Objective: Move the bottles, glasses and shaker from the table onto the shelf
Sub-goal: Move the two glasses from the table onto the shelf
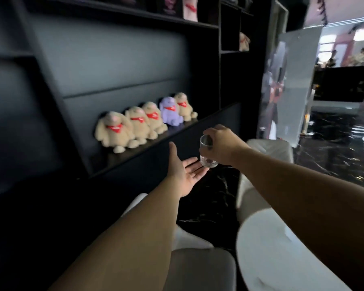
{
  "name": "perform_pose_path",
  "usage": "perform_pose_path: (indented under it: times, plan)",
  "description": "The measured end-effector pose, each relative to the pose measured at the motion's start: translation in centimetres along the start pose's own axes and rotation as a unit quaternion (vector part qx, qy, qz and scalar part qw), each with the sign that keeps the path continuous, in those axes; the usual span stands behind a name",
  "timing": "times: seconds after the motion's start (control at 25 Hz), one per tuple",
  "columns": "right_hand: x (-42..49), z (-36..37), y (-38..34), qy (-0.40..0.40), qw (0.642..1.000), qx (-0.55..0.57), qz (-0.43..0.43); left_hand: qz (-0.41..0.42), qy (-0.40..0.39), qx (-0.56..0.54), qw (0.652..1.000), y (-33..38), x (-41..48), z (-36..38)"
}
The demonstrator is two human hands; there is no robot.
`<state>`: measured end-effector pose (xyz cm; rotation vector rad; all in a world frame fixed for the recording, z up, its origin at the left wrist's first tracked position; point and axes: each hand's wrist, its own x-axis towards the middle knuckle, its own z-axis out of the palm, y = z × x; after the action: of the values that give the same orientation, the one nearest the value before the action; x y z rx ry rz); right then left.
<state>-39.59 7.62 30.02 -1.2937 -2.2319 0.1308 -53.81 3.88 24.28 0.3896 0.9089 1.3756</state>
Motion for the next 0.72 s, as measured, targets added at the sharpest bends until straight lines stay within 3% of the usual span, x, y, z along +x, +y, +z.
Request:
perform_pose_path:
  times: [0.36, 0.48, 0.6, 0.72]
  plan:
    - [10.5, 1.4, -34.9, 0.057, 0.978, 0.073, -0.186, 0.234, 0.069, 0.078, 0.967, 29.3, -14.8, -16.3]
    - [13.6, 1.5, -43.6, 0.059, 0.973, 0.099, -0.199, 0.287, 0.094, 0.108, 0.947, 36.6, -19.0, -19.9]
    - [16.9, 2.1, -50.7, 0.07, 0.966, 0.121, -0.219, 0.331, 0.153, 0.196, 0.91, 42.9, -20.8, -23.1]
    - [21.1, 3.4, -56.0, 0.065, 0.959, 0.121, -0.248, 0.369, 0.218, 0.306, 0.85, 48.3, -20.1, -25.2]
